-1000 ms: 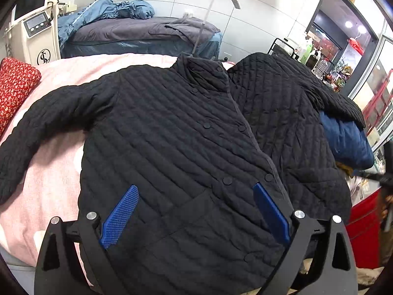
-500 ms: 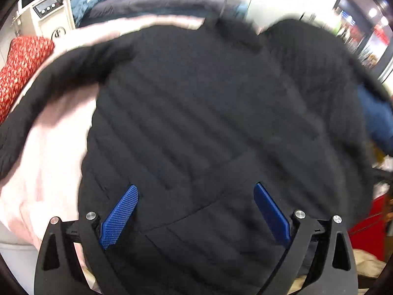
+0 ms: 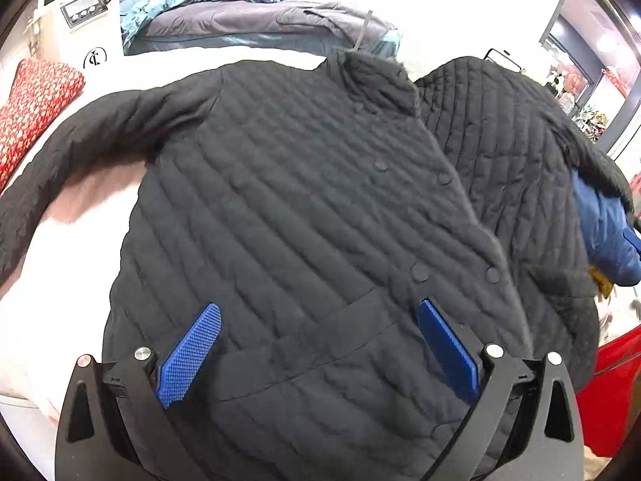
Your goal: Fold large clothes
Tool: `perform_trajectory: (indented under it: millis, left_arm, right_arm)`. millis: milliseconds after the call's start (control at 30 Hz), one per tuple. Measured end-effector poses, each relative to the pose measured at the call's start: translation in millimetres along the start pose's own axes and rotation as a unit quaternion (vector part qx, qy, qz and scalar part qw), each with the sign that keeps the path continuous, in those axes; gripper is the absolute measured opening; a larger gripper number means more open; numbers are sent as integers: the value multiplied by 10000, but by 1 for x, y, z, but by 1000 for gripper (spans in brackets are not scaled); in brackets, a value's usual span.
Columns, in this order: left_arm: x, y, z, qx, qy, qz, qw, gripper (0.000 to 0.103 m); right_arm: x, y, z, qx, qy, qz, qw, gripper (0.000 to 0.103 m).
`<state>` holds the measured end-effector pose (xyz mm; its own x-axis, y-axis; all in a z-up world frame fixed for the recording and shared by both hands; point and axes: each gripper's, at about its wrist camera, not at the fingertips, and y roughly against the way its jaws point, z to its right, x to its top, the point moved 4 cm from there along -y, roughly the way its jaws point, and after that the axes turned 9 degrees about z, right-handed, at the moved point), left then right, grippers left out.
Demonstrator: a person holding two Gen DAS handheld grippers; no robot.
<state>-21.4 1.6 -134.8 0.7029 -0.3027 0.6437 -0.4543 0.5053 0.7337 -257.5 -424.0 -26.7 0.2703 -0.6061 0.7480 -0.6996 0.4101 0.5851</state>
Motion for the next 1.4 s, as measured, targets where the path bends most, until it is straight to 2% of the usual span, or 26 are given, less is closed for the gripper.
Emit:
perform_trajectory:
  millis: [100,233,367,533,633,700,800,933,1067,1233,1400]
  left_arm:
    - [1,2,5,5,-33,39,10000,97]
    - [-6,1,5,214,-222,-38,9995,97]
    - [-10,-1,5,270,-366,-56,9990,97]
    - [-7,-1,8,219,-365,-11,9991,97]
    - [-8,-2,7,238,-360,-5,9991,97]
    - [-9,-1,3,269,-325,13,9991,97]
    - [-11,0,-4,293,-211,29,9993,97]
    - [-9,2,-14,350,-104,107,9993,97]
    - [-6,6,-25,417,-22,198,9989,97]
    - [2,17,-48,707,5,393,9967,97]
    - [10,40,-81,924,383,690,9926,97]
  right_arm:
    - [31,-5,41,-221,-966,446,9941,60]
    - [57,-15,94,-495,-2008,792,9752,60]
    - [71,-31,129,-595,-2358,900,9658,60]
    - [81,-54,143,-456,-2645,1141,9565,59]
    - [80,-56,149,-513,-2666,1137,9557,46]
    - [83,-55,155,-452,-2644,1152,9564,33]
    - [93,-50,146,-565,-2378,1220,9620,21]
    - [117,-29,112,-623,-1769,1525,9703,12]
    - [145,-13,56,-274,-1098,1742,9782,10]
    - [167,-3,-58,534,54,1793,9823,9]
    - [147,-17,-184,1538,975,1376,9736,9]
